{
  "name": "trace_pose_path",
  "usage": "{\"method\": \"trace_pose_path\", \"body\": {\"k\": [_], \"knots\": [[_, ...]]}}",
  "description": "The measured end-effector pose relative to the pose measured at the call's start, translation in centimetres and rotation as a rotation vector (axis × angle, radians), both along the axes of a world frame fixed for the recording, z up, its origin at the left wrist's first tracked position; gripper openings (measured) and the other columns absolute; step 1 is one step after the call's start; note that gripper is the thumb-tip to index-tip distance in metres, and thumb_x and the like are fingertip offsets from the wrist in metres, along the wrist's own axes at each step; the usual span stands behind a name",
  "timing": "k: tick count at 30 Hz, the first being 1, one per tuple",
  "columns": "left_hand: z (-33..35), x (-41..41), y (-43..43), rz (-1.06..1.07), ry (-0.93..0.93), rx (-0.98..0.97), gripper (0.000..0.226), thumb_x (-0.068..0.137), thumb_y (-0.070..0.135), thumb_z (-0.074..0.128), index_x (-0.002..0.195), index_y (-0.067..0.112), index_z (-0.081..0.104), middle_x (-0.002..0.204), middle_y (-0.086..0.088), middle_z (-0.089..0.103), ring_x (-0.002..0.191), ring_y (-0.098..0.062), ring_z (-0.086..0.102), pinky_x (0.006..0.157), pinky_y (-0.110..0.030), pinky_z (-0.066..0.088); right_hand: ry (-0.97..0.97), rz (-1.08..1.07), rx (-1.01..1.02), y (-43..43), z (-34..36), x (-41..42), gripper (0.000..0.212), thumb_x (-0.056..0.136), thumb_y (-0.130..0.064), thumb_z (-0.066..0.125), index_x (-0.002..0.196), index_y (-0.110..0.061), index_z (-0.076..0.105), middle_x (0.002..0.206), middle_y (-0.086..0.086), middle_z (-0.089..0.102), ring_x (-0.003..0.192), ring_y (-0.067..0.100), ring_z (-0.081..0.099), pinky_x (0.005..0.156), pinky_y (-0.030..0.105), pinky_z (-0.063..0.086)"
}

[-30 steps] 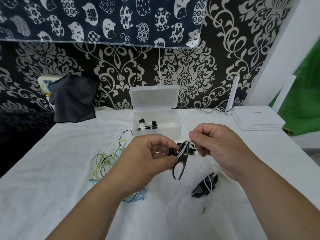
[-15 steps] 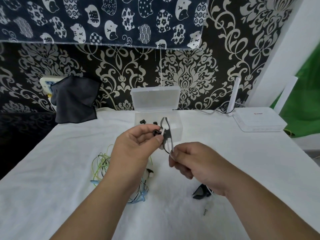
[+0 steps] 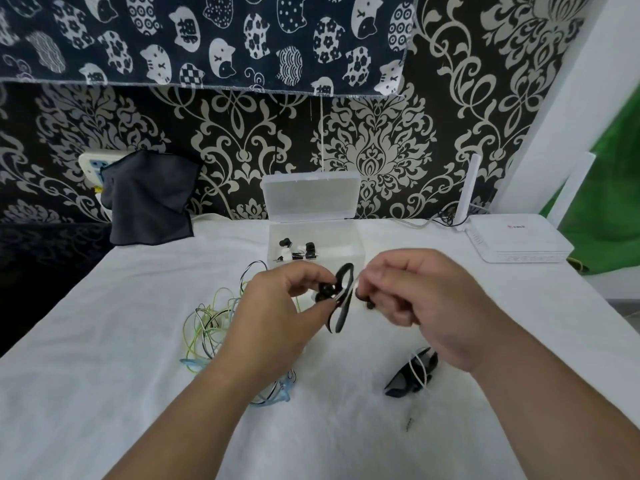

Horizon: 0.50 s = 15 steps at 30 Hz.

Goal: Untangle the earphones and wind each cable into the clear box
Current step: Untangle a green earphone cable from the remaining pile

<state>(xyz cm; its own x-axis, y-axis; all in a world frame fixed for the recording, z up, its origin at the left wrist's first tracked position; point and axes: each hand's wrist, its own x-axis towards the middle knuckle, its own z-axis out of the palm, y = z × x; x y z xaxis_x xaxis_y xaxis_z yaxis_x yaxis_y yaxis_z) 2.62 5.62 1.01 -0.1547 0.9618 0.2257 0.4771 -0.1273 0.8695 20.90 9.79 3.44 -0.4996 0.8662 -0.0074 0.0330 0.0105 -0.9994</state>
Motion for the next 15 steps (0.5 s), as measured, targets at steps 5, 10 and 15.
{"method": "trace_pose_path", "body": {"k": [5, 10, 15], "knots": [[0.27, 0.3, -0.21, -0.14, -0.041, -0.104, 0.024, 0.078, 0.01, 0.08, 0.087, 0.031, 0.074, 0.087, 0.015, 0.074, 0.091, -0.001, 0.068, 0.088, -0.015, 0.049, -0.154, -0.283, 0.19, 0.53, 0.08, 1.11, 0.031, 0.095, -0.018, 0.06, 0.064, -0.016, 0.067, 0.05, -0.003, 0.037, 0.048, 0.011, 0.031, 0.053, 0.024, 0.028], [0.63, 0.77, -0.4, -0.245, -0.232, -0.147, 0.025, 0.077, -0.001, 0.078, 0.09, 0.02, 0.075, 0.087, 0.002, 0.077, 0.086, -0.009, 0.072, 0.081, -0.02, 0.053, -0.235, -0.358, 0.264, 0.54, -0.21, 0.72, 0.028, 0.096, -0.025, 0.06, 0.07, -0.017, 0.066, 0.046, -0.012, 0.035, 0.044, 0.007, 0.03, 0.046, 0.02, 0.028], [0.76, 0.68, -0.37, -0.247, -0.51, -0.104, 0.026, 0.076, -0.015, 0.071, 0.088, 0.008, 0.074, 0.078, -0.009, 0.073, 0.07, -0.016, 0.068, 0.067, -0.018, 0.053, -0.224, -0.443, 0.185, 0.71, -0.7, 0.55, 0.028, 0.097, -0.026, 0.059, 0.071, -0.016, 0.064, 0.057, 0.003, 0.036, 0.05, 0.017, 0.031, 0.044, 0.025, 0.029]]}}
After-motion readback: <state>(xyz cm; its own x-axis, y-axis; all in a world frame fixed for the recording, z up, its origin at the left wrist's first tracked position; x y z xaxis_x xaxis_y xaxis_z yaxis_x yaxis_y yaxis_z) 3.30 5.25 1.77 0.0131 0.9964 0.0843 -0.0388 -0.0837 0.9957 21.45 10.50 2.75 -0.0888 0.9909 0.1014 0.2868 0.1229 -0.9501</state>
